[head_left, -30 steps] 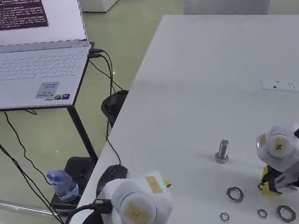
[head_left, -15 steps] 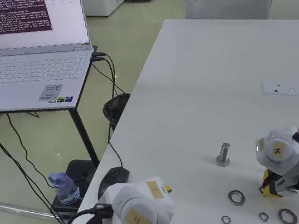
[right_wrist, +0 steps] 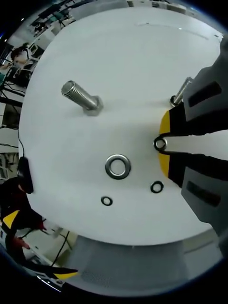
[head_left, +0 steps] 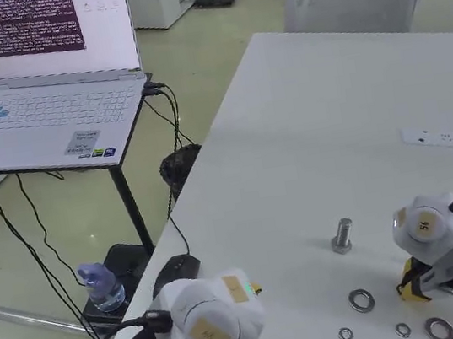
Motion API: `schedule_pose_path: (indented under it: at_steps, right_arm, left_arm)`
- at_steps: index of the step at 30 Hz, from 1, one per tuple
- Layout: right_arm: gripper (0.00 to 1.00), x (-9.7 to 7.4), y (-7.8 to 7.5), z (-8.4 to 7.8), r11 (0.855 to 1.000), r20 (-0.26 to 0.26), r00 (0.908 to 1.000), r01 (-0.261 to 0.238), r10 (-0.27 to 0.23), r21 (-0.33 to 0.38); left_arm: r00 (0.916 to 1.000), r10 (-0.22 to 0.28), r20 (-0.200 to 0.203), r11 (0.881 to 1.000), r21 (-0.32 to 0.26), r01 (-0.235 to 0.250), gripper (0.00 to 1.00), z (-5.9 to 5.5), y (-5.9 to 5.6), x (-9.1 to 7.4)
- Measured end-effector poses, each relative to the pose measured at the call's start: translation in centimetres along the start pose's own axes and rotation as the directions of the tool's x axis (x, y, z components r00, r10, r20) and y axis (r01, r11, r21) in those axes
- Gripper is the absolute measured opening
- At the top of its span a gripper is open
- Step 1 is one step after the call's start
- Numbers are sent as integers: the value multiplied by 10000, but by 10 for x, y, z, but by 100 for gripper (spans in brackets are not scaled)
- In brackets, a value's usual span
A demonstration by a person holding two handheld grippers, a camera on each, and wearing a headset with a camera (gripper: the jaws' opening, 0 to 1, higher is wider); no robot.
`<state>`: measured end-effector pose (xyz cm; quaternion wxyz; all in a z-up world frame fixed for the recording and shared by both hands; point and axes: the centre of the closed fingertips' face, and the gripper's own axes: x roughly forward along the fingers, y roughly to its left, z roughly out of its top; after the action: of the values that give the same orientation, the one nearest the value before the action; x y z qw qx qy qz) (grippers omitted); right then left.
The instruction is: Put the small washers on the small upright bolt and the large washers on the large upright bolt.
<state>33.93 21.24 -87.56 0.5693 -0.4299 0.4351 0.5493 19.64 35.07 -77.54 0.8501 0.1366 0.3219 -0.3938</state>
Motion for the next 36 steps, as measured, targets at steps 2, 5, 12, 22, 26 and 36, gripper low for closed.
schedule_pose_path:
  at_steps: [2, 5, 12, 22, 26, 36]
  right_arm:
    - [13, -1, 2, -2, 10000, -62, 10000, -28, 28, 25]
    - [13, -5, 2, -6, 9999, -153, 9999, 0, 2, 104]
    - [13, -21, -1, -10, 9991, -120, 9999, 124, -119, 409]
    - [13, -41, -6, -24, 9973, -190, 9996, 225, -213, 693]
    - [13, -47, -11, -29, 9959, -210, 9993, 312, -295, 851]
    - [13, -59, -26, -36, 9936, -303, 9984, 503, -474, 1015]
  left_arm:
    - [10000, 17, 2, 10000, -22, -17, 85, 0, 1, 1]
    - [10000, 58, 5, 10000, -30, -58, 86, 0, 2, 2]
    - [10000, 63, 42, 9999, -113, -63, 86, 2, 4, 3]
    - [9999, 50, 90, 9999, -147, -49, 86, 9, 6, 9]
    - [10000, -7, 74, 10000, 34, 7, 86, 10, 5, 11]
    - [9999, -47, 112, 9998, 184, 45, 86, 13, 4, 15]
